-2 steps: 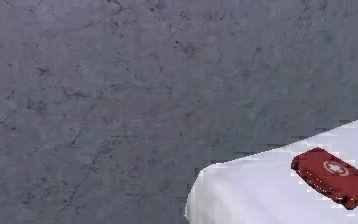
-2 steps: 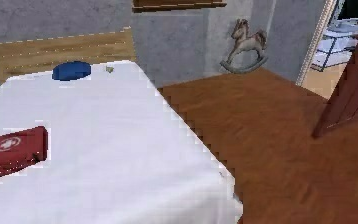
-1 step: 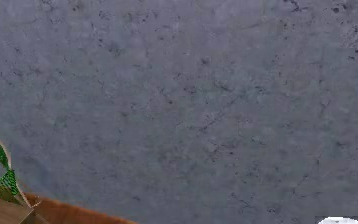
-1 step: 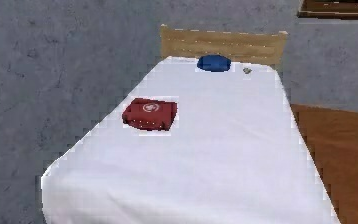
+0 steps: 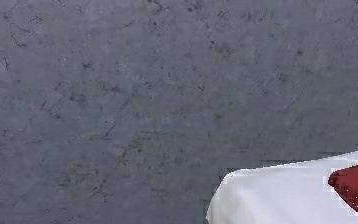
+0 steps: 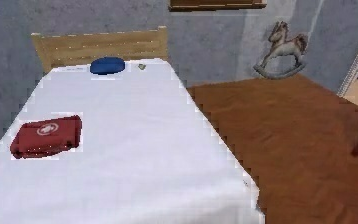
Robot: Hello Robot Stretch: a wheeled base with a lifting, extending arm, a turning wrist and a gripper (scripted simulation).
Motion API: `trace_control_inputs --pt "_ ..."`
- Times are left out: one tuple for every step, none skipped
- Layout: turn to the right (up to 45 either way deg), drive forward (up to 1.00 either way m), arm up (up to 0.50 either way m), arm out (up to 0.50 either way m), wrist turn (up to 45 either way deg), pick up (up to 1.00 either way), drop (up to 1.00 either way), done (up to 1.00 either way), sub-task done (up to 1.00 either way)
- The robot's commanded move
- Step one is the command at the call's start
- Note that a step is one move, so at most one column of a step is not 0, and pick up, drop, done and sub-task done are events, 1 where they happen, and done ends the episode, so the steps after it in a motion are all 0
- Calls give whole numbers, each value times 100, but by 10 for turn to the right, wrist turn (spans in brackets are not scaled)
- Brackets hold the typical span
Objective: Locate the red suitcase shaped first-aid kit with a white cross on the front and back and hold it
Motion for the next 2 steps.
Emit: trace_control_inputs --pt "0 65 0 0 0 0 0 0 0" --pt "150 0 0 0 0 0 0 0 0"
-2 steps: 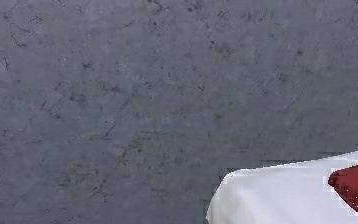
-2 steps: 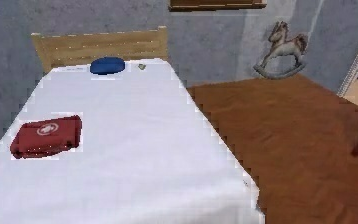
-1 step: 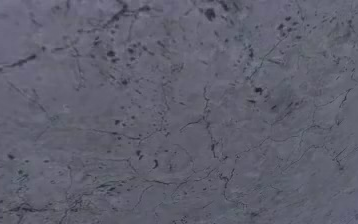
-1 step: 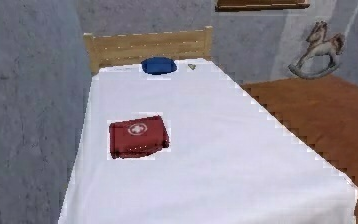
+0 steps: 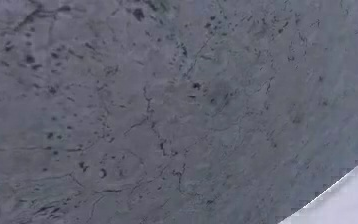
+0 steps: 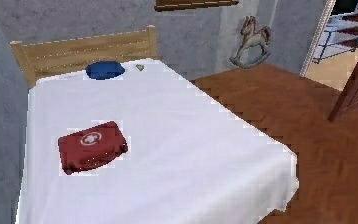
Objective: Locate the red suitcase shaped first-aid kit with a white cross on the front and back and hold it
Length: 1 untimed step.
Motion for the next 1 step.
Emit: trace_control_inputs --pt "0 10 0 0 0 0 0 0 0"
